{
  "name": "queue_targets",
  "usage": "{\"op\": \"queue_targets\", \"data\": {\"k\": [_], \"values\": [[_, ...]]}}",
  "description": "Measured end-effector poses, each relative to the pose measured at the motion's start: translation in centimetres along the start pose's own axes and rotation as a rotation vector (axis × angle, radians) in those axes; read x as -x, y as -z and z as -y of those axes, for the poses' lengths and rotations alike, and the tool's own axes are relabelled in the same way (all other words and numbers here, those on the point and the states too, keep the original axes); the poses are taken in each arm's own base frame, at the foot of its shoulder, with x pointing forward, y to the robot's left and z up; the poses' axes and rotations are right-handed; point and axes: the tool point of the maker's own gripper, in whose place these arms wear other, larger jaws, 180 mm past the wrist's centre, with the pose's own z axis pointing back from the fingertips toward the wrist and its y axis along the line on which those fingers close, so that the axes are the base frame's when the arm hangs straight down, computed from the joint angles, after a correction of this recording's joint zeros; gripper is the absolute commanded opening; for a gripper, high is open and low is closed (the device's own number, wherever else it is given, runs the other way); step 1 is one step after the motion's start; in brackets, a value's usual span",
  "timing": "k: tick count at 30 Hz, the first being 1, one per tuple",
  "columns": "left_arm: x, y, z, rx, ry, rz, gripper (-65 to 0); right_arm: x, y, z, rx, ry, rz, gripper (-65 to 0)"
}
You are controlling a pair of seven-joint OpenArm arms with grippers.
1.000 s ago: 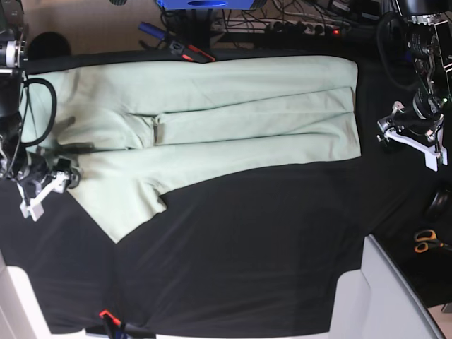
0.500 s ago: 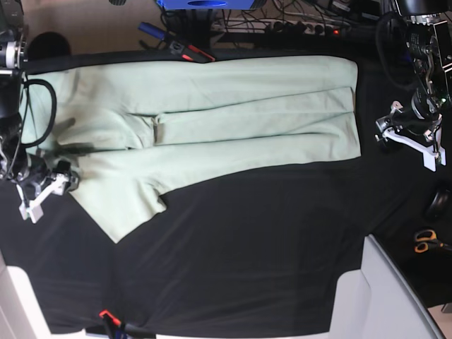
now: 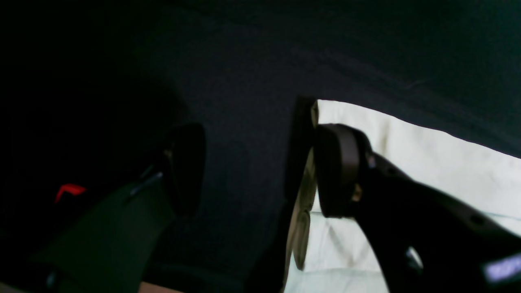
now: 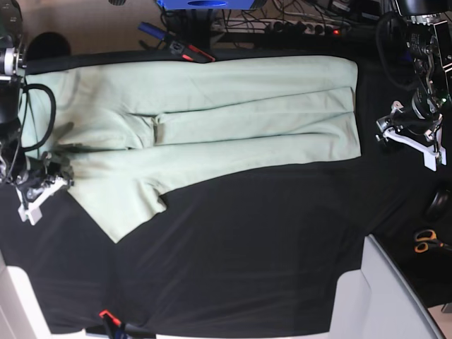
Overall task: Fold the T-shirt properly
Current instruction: 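Regrasp the folded edge with both grippers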
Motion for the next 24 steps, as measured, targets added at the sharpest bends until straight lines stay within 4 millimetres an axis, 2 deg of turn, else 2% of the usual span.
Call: {"op": "queue_targets", "data": {"k": [5,10,11,19,24], "values": [[0.0,0.0,-0.1,-0.001,-0.001,0.001,-23.9,0.0,0.0,0.0,0.001,-0.001,0.0,-62.5],[0.0,0.0,0.0,-0.001,-0.001,0.001,-23.9,-0.1,-0.1,0.2,0.004,-0.002,0.0,-38.3],[0.0,0.0,0.0,-0.001,-0.001,0.001,-23.9,0.0,-0.1,0.2,0.004,-0.001,0.0,-35.5],[0.0,0.0,0.0,-0.001,-0.001,0.001,-23.9,0.0,-0.1,0.2,0.004,-0.001,0.0,-35.5],[-0.1,0.0,-0.1,-0.001,0.0,0.002,-23.9,0.8,0.1,1.5,0.102,-0.053,-0.045,-44.4]]}}
